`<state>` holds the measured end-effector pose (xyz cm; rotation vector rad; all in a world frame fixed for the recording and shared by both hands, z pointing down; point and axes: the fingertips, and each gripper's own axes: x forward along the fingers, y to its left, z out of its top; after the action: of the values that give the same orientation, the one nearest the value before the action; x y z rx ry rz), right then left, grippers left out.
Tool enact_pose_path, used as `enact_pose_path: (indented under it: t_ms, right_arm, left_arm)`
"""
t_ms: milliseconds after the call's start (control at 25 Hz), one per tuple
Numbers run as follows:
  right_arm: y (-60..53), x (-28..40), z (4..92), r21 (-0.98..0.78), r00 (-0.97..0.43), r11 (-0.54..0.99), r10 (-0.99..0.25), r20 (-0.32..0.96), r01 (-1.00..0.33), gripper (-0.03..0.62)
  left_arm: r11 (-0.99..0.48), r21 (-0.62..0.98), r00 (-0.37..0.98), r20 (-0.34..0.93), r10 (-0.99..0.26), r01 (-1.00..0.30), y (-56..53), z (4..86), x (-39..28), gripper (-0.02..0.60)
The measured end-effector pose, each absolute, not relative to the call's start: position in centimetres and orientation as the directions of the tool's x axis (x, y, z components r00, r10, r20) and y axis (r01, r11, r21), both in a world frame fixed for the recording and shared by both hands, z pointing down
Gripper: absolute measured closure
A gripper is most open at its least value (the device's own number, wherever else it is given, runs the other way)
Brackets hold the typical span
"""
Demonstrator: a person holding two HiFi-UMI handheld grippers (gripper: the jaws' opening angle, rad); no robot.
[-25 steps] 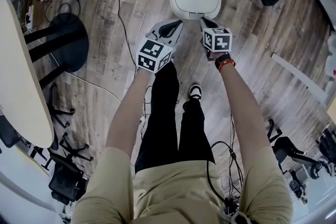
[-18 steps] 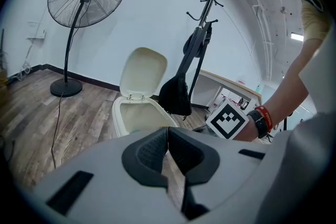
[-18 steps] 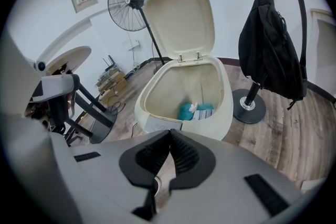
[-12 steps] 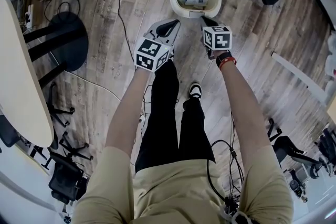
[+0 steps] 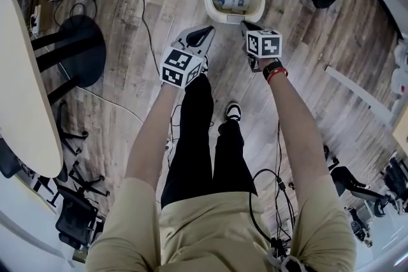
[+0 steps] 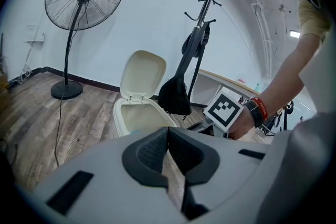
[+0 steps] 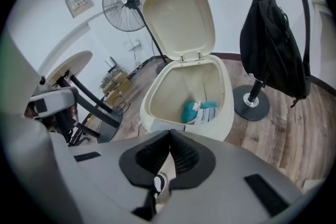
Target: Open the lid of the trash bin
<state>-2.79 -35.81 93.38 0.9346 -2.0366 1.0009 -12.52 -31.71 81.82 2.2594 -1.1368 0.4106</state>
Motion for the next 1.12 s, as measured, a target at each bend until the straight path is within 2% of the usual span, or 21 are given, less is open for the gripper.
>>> enact_pose_path:
  t_ms: [240,480,920,1120]
  right_arm:
    - [-34.4,-2.2,88.8,-0.352,-0.530,0.491,-0.288,0.798,-0.797,0.582]
    - [-32.5,-0.2,82.4,-0.371,-0.534,0.453,-0.313,0.785,-0.811,0.580]
    - [-31.0,1.5,68.2,-0.348,-0.557,0.486,-0.398,0.729,-0.802,0.580]
    - [-30.6,2.5,61.3,-0.332,-0.556,0.483,-0.456,0.695,-0.811,0.580]
  left_arm:
    - [-0.467,0.314,0.562,0.520,-0.644,-0.826,-31.6,78.4,-12.0,0.557]
    - [-0.502,0.274,0.564,0.534,-0.630,-0.820,-30.3,72.1,-10.7,0.557]
    - [-0.494,0.215,0.527,0.522,-0.671,-0.843,-28.3,60.5,-10.1,0.557]
    - [-0.430,0.198,0.467,0.511,-0.722,-0.881,-26.2,55.1,-10.8,0.557]
